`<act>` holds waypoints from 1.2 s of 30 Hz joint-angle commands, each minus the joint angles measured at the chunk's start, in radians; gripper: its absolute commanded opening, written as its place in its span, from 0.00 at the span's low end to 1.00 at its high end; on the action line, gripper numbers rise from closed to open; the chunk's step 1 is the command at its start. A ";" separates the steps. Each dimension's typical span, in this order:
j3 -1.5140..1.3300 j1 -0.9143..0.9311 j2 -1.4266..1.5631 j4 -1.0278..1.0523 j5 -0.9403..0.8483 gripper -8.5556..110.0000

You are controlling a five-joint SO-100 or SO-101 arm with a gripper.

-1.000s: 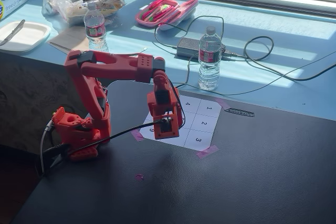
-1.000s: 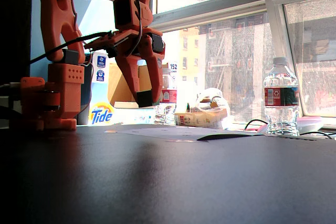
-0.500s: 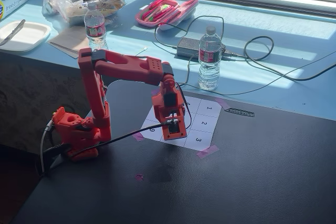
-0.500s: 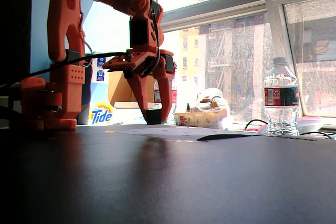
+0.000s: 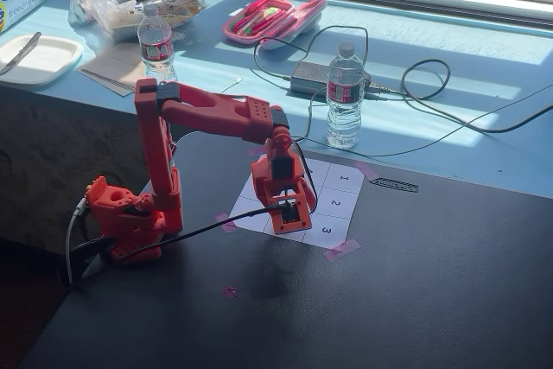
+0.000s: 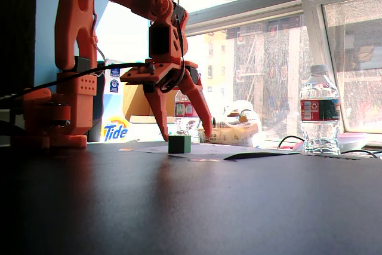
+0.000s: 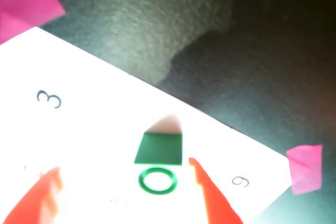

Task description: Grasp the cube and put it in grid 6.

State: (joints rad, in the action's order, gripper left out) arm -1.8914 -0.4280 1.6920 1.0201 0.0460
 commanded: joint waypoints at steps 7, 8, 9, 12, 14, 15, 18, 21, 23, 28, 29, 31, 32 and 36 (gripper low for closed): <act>0.132 0.075 0.124 0.141 -0.032 0.33; 0.143 0.103 0.158 0.161 -0.035 0.29; 0.153 0.130 0.189 0.179 -0.041 0.25; 0.166 0.224 0.273 0.216 -0.066 0.08; 0.160 0.285 0.313 0.236 -0.086 0.07; 0.146 0.316 0.336 0.238 -0.098 0.07; 0.052 0.408 0.420 0.192 -0.146 0.07; -0.067 0.488 0.512 0.123 -0.193 0.07; -0.156 0.528 0.581 0.069 -0.222 0.07; -0.374 0.574 0.733 -0.044 -0.273 0.07; -0.416 0.577 0.761 -0.063 -0.278 0.07; -0.494 0.575 0.807 -0.095 -0.281 0.07; -0.526 0.574 0.825 -0.107 -0.281 0.07; -0.666 0.563 0.910 -0.158 -0.281 0.07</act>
State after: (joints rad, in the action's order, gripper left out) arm -2.5050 0.1396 2.5418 0.8989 -0.2255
